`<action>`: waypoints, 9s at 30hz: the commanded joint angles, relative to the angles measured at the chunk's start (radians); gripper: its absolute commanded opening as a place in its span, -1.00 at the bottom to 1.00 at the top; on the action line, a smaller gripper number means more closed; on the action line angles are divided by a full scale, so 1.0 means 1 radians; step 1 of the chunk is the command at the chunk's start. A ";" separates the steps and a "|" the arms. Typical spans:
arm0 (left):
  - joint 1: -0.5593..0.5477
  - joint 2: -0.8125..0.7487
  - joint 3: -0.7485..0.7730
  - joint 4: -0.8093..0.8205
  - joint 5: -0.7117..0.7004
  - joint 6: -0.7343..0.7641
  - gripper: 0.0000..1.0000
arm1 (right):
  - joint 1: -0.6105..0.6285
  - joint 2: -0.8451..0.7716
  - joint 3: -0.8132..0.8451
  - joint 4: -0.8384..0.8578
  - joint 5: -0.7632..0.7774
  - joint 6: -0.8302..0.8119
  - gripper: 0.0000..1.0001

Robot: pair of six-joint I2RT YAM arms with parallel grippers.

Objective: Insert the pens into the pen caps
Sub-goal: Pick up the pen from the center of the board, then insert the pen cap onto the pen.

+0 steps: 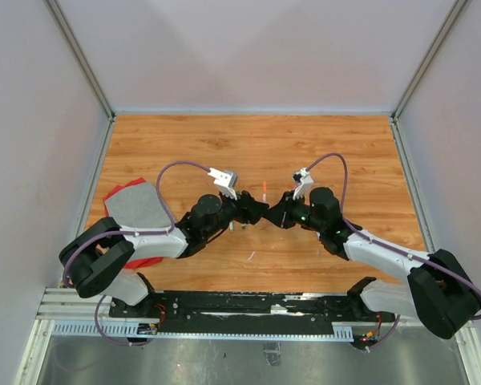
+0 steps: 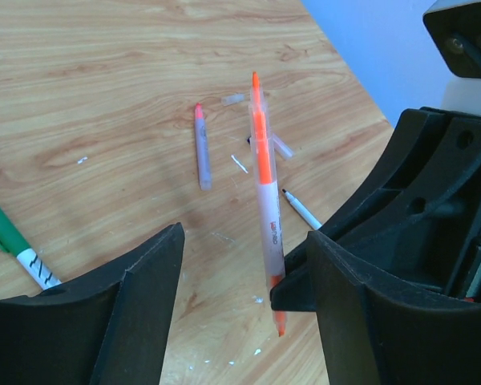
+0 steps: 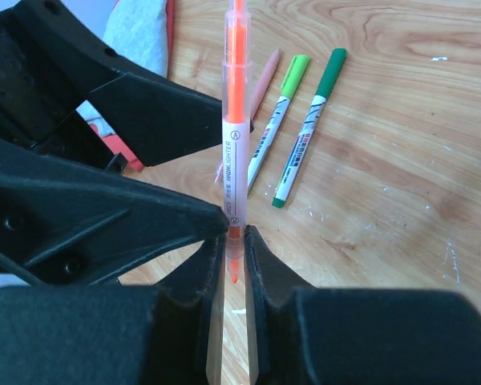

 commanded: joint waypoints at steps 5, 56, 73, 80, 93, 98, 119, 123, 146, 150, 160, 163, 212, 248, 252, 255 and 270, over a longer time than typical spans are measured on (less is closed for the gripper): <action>-0.002 0.020 0.041 0.027 0.039 0.007 0.22 | 0.036 0.024 0.037 0.067 -0.068 -0.037 -0.99; -0.002 0.027 0.099 -0.104 -0.061 0.085 -0.99 | 0.041 -0.291 0.174 -0.818 0.564 -0.181 0.12; -0.001 0.032 0.100 -0.113 -0.078 0.077 -0.99 | -0.123 -0.135 0.297 -1.071 0.478 -0.166 0.18; -0.002 0.029 0.098 -0.115 -0.085 0.078 -0.99 | -0.163 -0.095 0.286 -1.076 0.413 -0.163 0.18; -0.002 0.023 0.095 -0.116 -0.094 0.088 -0.99 | -0.200 0.027 0.309 -1.131 0.339 -0.173 0.18; -0.002 0.024 0.093 -0.115 -0.095 0.087 -0.99 | -0.202 0.071 0.318 -1.155 0.329 -0.184 0.07; -0.002 0.029 0.100 -0.126 -0.096 0.091 -0.99 | -0.204 0.116 0.227 -1.159 0.318 -0.100 -0.36; -0.002 0.030 0.101 -0.126 -0.094 0.091 -0.99 | -0.204 0.117 0.219 -1.164 0.315 -0.096 -0.38; -0.002 0.042 0.109 -0.136 -0.104 0.085 -0.99 | -0.204 0.173 0.169 -1.103 0.331 -0.093 -0.73; -0.002 0.040 0.111 -0.141 -0.113 0.092 -0.99 | -0.204 0.127 0.169 -1.100 0.332 -0.104 -0.97; -0.002 0.024 0.104 -0.133 -0.116 0.119 -0.99 | -0.204 -0.144 0.173 -1.064 0.300 -0.187 -0.99; -0.002 0.020 0.097 -0.121 -0.099 0.121 -0.99 | -0.205 -0.243 0.153 -1.002 0.273 -0.190 -0.99; -0.132 0.074 0.098 0.045 0.177 0.276 -0.99 | -0.256 -0.538 -0.229 0.250 0.107 0.240 -0.99; -0.132 0.085 0.104 0.045 0.215 0.290 -0.99 | -0.255 -0.320 -0.219 0.421 -0.072 0.301 -0.99; -0.131 0.085 0.105 0.043 0.216 0.291 -0.99 | -0.254 -0.310 -0.215 0.421 -0.082 0.303 -0.99; -0.132 0.087 0.105 0.042 0.217 0.291 -0.99 | -0.253 -0.308 -0.213 0.421 -0.087 0.302 -0.99; -0.131 0.087 0.108 0.036 0.211 0.291 -0.99 | -0.241 -0.297 -0.213 0.409 -0.109 0.287 -0.99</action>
